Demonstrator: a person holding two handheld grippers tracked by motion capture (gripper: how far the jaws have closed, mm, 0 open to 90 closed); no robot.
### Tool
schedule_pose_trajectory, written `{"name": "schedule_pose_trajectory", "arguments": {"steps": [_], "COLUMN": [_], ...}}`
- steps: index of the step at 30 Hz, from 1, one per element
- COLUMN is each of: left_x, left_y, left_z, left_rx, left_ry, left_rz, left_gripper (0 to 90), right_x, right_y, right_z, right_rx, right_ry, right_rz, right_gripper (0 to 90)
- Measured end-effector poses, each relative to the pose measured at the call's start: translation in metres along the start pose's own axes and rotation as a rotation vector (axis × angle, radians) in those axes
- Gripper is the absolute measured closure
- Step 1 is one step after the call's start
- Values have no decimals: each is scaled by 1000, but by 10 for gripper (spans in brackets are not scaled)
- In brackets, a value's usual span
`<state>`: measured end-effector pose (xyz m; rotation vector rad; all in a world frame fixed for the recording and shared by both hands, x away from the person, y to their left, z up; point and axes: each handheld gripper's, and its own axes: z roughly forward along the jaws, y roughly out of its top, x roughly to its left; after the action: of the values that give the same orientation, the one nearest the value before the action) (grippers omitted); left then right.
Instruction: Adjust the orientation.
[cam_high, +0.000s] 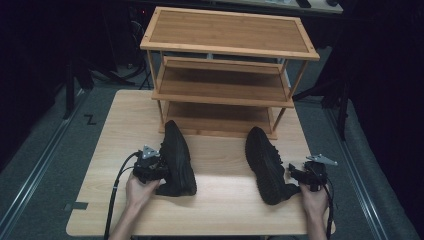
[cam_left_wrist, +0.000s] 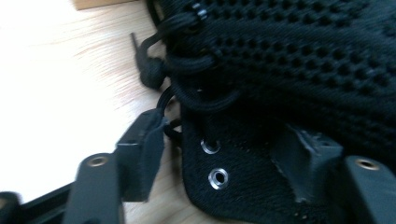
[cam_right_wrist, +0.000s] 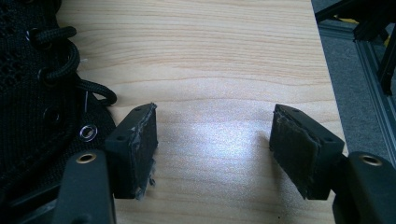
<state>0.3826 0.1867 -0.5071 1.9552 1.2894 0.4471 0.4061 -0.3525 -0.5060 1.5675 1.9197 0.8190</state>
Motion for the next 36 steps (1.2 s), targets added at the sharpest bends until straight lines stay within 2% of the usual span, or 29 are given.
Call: {"name": "schedule_pose_trajectory", "arguments": {"steps": [4, 6, 7, 9, 11, 16, 26, 33, 36], "left_x": [-5, -6, -6, -6, -7, -6, -7, -10, -14], "left_y": [5, 7, 8, 8, 9, 10, 13, 14, 17], "left_z": [3, 4, 4, 4, 3, 0, -5, -6, -8], "left_rx": [9, 6, 0, 1, -2, -27, -59, -71, -74], "left_ry": [0, 5, 8, 5, 16, 17, -2, -6, -3], "left_rz": [20, 14, 13, 1, 6, -4, -23, -11, 8], "left_gripper": [450, 463, 503, 533, 574, 660, 710, 715, 715], "right_x": [0, 0, 0, 0, 0, 0, 0, 0, 0], "right_y": [0, 0, 0, 0, 0, 0, 0, 0, 0], "right_z": [0, 0, 0, 0, 0, 0, 0, 0, 0], "right_rx": [0, 1, 0, 0, 0, 0, 0, 0, 0], "right_ry": [1, 1, 1, 1, 2, 2, 3, 4, 4], "right_rz": [-1, 0, -1, -1, 0, -1, -2, -4, -4], "right_gripper": [325, 325, 325, 325, 325, 325, 325, 325, 325]}}
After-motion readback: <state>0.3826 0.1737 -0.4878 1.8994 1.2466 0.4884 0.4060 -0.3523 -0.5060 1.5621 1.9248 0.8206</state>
